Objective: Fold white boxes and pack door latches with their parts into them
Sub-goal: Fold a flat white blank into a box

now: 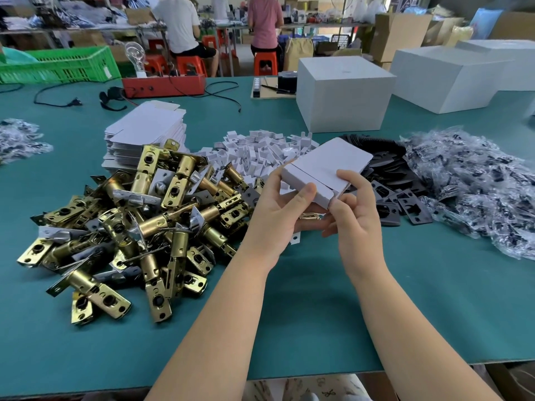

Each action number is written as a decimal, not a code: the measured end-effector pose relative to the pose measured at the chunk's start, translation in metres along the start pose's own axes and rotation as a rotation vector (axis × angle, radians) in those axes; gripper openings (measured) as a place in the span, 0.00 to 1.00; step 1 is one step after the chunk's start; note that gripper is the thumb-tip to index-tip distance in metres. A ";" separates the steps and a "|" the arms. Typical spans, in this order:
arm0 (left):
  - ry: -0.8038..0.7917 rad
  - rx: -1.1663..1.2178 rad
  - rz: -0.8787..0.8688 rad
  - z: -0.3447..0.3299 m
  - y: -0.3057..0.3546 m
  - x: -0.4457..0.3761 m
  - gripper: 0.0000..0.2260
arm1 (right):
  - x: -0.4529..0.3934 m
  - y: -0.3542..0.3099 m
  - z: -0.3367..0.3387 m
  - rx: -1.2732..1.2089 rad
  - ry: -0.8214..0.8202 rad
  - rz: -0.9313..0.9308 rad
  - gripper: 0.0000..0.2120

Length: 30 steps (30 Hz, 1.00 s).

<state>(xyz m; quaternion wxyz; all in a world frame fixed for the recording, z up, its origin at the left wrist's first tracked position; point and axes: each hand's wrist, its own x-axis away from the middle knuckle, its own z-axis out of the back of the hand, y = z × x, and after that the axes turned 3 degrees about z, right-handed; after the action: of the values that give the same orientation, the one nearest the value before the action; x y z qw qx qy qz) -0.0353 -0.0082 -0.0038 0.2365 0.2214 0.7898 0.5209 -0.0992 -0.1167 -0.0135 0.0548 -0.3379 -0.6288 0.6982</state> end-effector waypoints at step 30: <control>0.121 0.046 0.065 -0.002 -0.003 -0.004 0.18 | 0.004 0.004 -0.005 0.129 -0.033 0.049 0.15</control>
<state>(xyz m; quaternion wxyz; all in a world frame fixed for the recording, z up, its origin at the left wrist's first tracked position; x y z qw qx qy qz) -0.0336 -0.0126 -0.0053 0.1662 0.2203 0.8068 0.5224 -0.0977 -0.1115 -0.0188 0.0490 -0.3373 -0.5749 0.7439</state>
